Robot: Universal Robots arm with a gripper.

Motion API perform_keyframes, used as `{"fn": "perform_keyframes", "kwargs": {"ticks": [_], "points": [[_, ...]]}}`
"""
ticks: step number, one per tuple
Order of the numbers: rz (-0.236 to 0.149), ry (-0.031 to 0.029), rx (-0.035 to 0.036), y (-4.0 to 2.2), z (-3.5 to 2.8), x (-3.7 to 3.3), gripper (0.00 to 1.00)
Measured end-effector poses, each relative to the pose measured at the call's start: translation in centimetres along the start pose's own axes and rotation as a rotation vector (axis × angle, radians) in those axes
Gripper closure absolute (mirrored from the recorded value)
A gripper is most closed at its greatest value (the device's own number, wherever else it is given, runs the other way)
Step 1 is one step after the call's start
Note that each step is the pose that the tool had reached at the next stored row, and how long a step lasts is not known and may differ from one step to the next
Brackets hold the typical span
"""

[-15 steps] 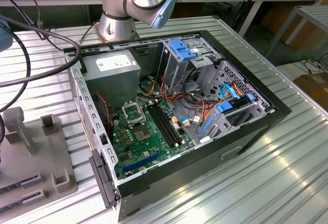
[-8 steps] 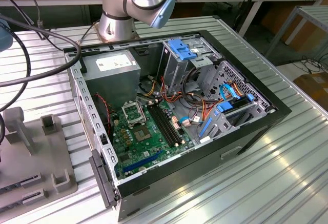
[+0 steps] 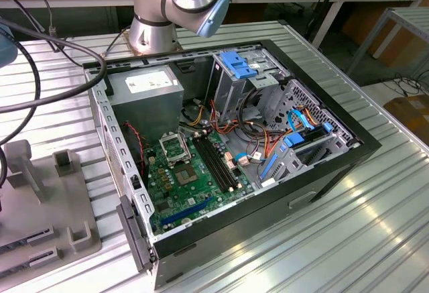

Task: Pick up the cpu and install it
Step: 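Pick up the cpu and move it towards the insertion slot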

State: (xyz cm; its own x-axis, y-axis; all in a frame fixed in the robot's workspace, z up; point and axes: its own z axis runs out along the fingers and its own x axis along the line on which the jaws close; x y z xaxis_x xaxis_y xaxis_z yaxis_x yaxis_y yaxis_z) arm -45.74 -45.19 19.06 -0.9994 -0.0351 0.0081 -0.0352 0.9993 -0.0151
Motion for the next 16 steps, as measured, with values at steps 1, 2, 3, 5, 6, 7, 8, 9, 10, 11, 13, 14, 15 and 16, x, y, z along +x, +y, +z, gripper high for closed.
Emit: {"fn": "perform_keyframes", "kwargs": {"ticks": [1, 2, 3, 5, 6, 7, 8, 9, 10, 11, 13, 14, 15, 16], "points": [[-0.001, 0.0, 0.0, 0.02, 0.0, 0.0, 0.38], [-0.001, 0.0, -0.0001, 0.04, 0.0, 0.0, 0.38], [-0.002, 0.0, 0.0, 0.05, 0.0, 0.0, 0.38], [-0.007, 0.0, 0.0001, 0.05, 0.0, 0.0, 0.38], [-0.009, 0.0, 0.0002, 0.05, 0.0, 0.0, 0.38], [-0.011, -0.0001, 0.0001, 0.05, 0.01, 0.0, 0.38], [-0.013, -0.0001, 0.0002, 0.05, 0.01, 0.0, 0.38], [-0.014, -0.0001, 0.0001, 0.05, 0.02, 0.0, 0.38], [-0.014, -0.0001, 0.0001, 0.05, 0.02, 0.0, 0.38], [-0.014, -0.0001, 0.0001, 0.05, 0.02, 0.0, 0.38], [-0.014, -0.0001, 0.0001, 0.05, 0.02, 0.0, 0.38], [-0.014, -0.0001, 0.0002, 0.05, 0.02, 0.0, 0.38], [-0.014, -0.0001, 0.0001, 0.05, 0.02, 0.0, 0.38], [-0.014, -0.0001, 0.0001, 0.05, 0.02, 0.0, 0.4]]}}
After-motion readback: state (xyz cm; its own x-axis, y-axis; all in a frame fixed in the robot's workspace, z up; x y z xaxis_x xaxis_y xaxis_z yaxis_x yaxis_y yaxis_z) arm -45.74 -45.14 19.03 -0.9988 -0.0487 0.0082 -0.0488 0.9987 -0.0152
